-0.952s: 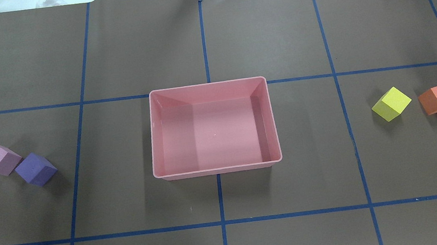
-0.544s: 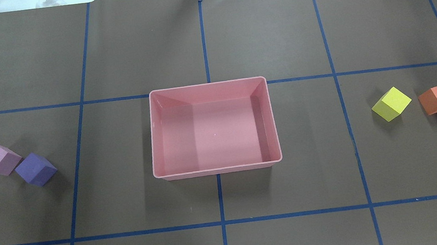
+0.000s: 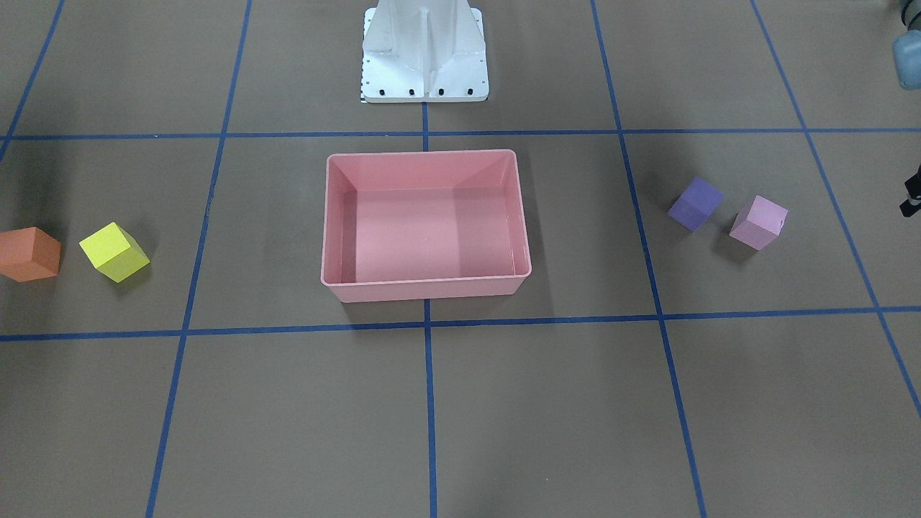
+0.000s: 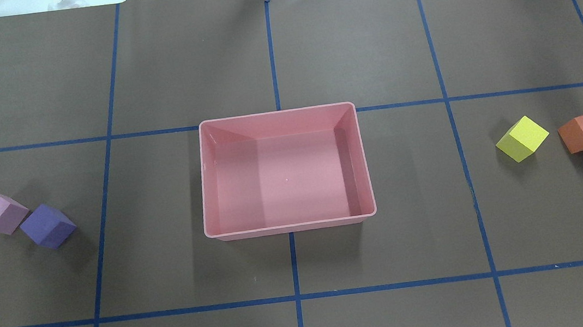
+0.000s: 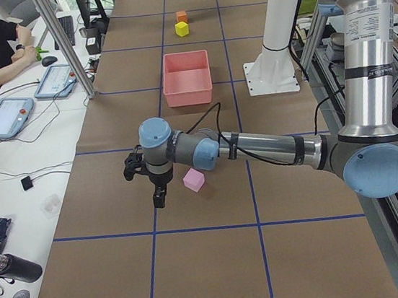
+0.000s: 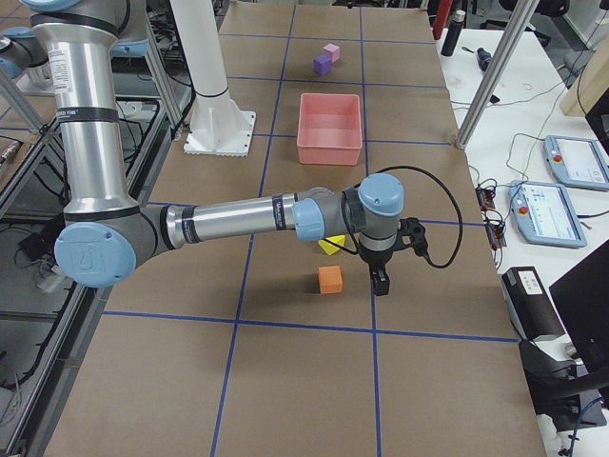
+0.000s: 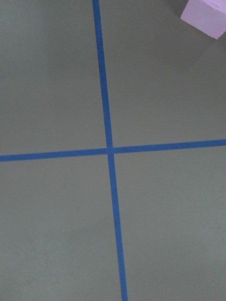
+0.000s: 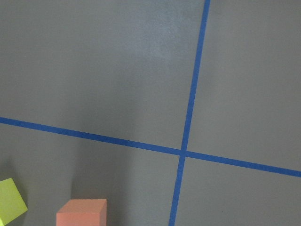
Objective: Place blocks into pink bin with both arms
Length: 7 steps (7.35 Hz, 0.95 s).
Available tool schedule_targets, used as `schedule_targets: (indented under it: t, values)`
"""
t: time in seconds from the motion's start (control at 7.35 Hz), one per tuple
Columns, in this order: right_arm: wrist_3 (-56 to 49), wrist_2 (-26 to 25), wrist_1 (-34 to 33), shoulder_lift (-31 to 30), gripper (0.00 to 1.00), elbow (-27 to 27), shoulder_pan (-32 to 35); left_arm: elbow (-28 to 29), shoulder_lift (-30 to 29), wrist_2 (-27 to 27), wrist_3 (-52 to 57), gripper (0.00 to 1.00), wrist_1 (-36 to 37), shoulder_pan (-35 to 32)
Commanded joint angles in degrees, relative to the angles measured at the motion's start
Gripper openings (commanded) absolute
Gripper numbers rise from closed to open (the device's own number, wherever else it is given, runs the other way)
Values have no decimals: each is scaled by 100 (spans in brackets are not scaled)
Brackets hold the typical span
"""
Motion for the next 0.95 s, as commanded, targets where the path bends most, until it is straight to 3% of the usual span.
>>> schedule_targets:
  t: [0.0,0.27,0.82]
  values:
    - [8,100,22,-40,100,55,-147,-44,-173,-198,-868,100,-99,542]
    - [8,136,14,-23,100,37,-156,-53,106,-138,-1199,100,-1271,1139]
    - [8,241,14,-5,100,46,-156,-177,195,625,-1155,99,-1462,2371]
